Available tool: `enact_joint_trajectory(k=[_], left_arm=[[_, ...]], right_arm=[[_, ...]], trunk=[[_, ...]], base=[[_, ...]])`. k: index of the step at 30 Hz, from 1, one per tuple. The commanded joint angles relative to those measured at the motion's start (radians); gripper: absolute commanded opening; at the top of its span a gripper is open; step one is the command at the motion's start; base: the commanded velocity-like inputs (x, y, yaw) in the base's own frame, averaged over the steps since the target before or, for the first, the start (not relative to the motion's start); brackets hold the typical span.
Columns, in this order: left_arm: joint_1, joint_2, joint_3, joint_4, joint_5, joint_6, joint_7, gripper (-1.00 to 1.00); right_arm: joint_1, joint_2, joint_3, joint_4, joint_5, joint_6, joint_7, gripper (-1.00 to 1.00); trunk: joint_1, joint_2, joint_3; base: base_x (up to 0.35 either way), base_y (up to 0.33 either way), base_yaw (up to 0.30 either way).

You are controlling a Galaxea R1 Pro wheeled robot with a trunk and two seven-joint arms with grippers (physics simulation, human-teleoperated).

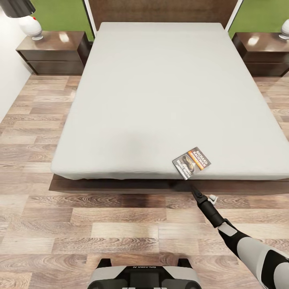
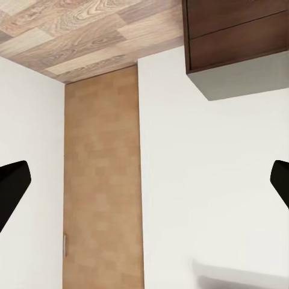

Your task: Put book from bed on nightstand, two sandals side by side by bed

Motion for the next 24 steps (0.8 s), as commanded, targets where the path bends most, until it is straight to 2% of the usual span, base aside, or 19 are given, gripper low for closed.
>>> enact_joint_trajectory(k=[1, 24], left_arm=[[0.001, 0.0, -0.008, -0.002, 0.009, 0.004, 0.002, 1.0], [0.001, 0.0, -0.008, -0.001, 0.009, 0.002, 0.002, 1.0]], right_arm=[[-0.001, 0.001, -0.009, 0.001, 0.009, -0.001, 0.001, 1.0], [-0.023, -0.003, -0.008, 0.0, 0.009, 0.0, 0.001, 1.0]], trunk=[[0.0, 0.0, 0.0], [0.0, 0.0, 0.0]], base=[[0.0, 0.0, 0.0], [0.0, 0.0, 0.0]])
